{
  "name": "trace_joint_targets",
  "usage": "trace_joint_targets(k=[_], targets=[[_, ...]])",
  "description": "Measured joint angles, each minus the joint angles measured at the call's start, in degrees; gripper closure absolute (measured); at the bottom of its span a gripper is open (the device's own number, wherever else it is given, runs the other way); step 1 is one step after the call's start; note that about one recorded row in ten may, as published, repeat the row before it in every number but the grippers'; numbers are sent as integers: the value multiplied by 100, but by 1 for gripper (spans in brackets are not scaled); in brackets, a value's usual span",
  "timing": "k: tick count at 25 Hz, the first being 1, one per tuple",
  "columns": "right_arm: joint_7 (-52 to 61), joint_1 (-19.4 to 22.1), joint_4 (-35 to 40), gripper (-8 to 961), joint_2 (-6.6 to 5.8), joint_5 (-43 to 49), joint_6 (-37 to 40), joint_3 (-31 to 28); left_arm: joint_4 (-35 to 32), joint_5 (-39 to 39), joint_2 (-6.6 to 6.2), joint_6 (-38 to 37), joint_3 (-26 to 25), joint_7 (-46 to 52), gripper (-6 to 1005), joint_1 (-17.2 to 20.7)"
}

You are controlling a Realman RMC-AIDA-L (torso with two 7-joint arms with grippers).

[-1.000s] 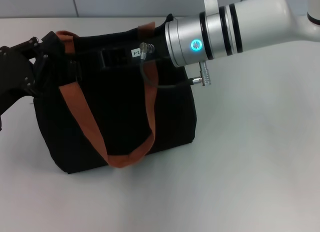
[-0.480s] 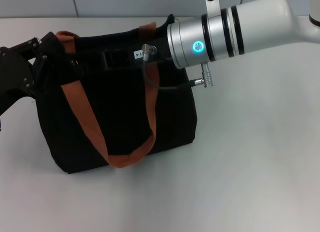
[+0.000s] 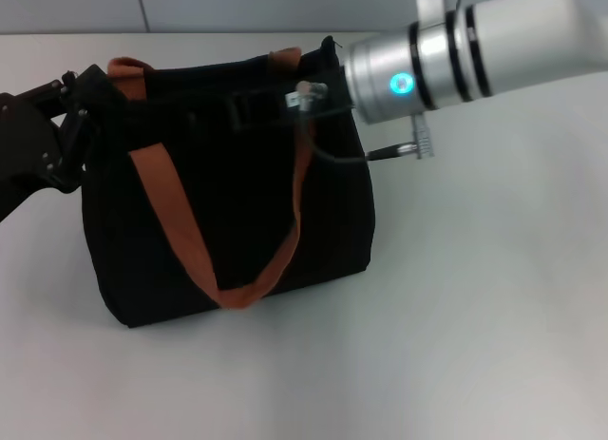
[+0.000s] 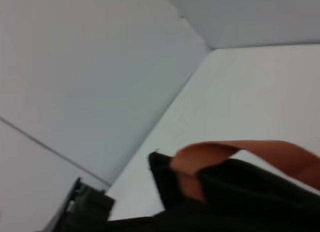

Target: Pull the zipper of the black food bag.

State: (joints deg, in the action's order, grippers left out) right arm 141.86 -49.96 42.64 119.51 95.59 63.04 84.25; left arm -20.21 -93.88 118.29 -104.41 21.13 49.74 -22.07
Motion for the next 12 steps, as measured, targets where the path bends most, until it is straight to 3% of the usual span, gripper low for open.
trace_joint_targets(k=[5, 12], targets=[[545, 583, 932, 952, -14, 651, 5, -123, 0, 1, -7, -8, -66, 0, 979, 1], [709, 936, 1294, 953, -15, 1044, 163, -630, 0, 1, -14, 3, -135, 0, 979, 1]])
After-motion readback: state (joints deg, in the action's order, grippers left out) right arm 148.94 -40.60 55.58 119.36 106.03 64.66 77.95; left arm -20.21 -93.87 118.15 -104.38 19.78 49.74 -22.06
